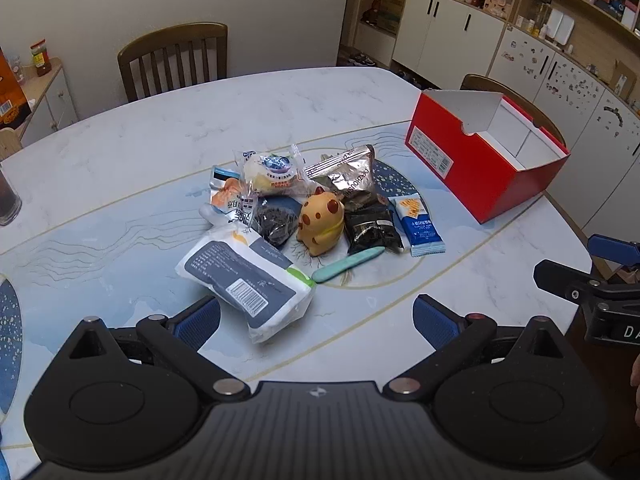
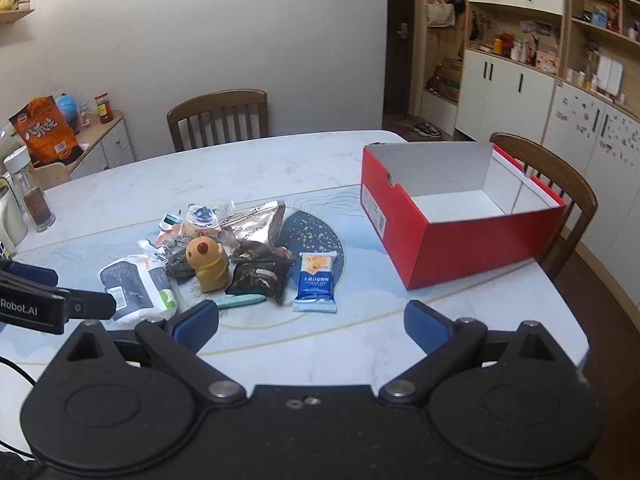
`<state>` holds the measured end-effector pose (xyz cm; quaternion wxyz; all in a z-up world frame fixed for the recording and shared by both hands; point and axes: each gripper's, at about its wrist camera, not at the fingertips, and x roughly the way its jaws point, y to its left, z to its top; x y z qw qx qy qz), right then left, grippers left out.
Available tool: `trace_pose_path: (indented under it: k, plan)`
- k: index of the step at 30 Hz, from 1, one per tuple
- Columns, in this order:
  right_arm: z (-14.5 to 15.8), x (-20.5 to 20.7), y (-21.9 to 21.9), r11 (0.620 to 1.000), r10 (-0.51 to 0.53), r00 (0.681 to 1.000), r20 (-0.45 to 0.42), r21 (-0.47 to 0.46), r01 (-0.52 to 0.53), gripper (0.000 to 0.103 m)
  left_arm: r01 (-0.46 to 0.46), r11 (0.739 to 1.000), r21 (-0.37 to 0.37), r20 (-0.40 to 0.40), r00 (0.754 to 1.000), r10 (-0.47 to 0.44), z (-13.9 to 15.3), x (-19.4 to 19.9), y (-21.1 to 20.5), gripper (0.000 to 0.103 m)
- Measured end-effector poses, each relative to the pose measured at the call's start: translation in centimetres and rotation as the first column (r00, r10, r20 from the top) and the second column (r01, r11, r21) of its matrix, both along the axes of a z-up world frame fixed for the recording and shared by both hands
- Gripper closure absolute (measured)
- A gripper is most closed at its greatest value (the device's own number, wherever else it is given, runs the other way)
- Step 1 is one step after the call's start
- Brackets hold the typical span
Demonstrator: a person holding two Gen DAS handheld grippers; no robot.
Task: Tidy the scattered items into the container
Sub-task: 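Move the right gripper toward the blue cracker packet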
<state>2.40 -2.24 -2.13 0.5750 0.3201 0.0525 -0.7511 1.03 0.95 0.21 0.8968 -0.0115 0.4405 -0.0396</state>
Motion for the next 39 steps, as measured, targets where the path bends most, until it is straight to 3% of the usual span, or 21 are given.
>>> trace_pose_path:
  k: [10, 25, 39]
  plan:
    - [-1.8, -2.9, -3.5, 0.996, 0.086, 0.996, -0.004, 0.022, -0.086, 0.004, -0.102, 0.995, -0.015, -0.027, 0.994, 0.102, -1.5, 2.8, -0.3, 0.000]
    - [-4.1, -5.3, -9.3, 0.993, 0.113, 0.994, -0.010, 0.046, -0.112, 0.004, -0.267, 0.964, 0.003, -0.062, 0.962, 0.266, -4.6, 5.9, 1.5, 0.000]
    - [-7.5, -5.5, -13.9, 0.990, 0.093, 0.996, 0.010, 0.110, -0.094, 0.004, -0.332, 0.942, 0.054, -0.113, 0.935, 0.336, -7.6, 9.0, 2.7, 0.000]
